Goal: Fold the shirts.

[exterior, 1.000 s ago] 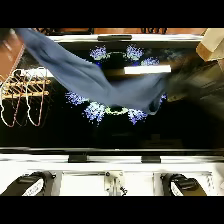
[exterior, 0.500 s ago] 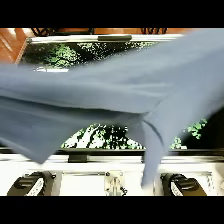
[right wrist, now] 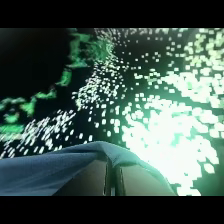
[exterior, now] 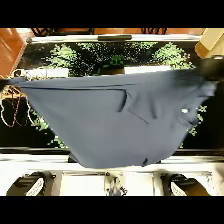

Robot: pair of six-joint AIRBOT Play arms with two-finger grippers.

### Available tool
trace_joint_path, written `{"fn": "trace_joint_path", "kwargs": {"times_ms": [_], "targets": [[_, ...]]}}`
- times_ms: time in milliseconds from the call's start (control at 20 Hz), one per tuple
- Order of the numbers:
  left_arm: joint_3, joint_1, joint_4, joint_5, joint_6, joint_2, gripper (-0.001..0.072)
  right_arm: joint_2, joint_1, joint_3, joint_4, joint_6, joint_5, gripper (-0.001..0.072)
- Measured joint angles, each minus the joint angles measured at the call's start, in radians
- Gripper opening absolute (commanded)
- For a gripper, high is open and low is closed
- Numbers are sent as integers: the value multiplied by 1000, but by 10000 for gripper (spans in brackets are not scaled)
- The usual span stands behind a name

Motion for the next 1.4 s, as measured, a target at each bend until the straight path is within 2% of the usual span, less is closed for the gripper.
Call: {"fn": "trace_joint_path", "kwargs": {"times_ms": [300, 450, 550, 600, 650, 700, 800, 900, 1050, 1150, 1300, 1400], "targets": [[-108, 1, -211, 354, 27, -386, 30, -323, 0, -101, 5, 199, -470, 63], [-119, 1, -335, 484, 35, -565, 30, -460, -1, -112, 30, 277, -572, 65], [-123, 1, -397, 504, 38, -658, 33, -531, -1, -114, 74, 296, -595, 73], [-124, 1, -417, 496, 39, -692, 89, -560, -1, -116, 98, 302, -594, 170], [-124, 2, -435, 478, 40, -718, 273, -576, -1, -116, 121, 306, -595, 446], [-122, 6, -449, 447, 47, -735, 435, -585, -2, -115, 142, 308, -595, 511], [-90, 35, -455, 342, 64, -758, 438, -577, -12, -105, 177, 285, -567, 511], [-24, 92, -425, 177, 73, -769, 432, -532, -43, -89, 186, 209, -501, 510], [53, 206, -309, -81, 52, -767, 430, -459, -146, -77, 183, 84, -328, 510], [14, 257, -255, -203, 44, -738, 431, -431, -237, -91, 196, 2, -161, 510], [-175, 292, -230, -239, 48, -672, 434, -410, -360, -163, 271, -88, 37, 510], [-323, 298, -291, -195, 80, -639, 433, -404, -407, -217, 343, -118, 89, 510]]}}
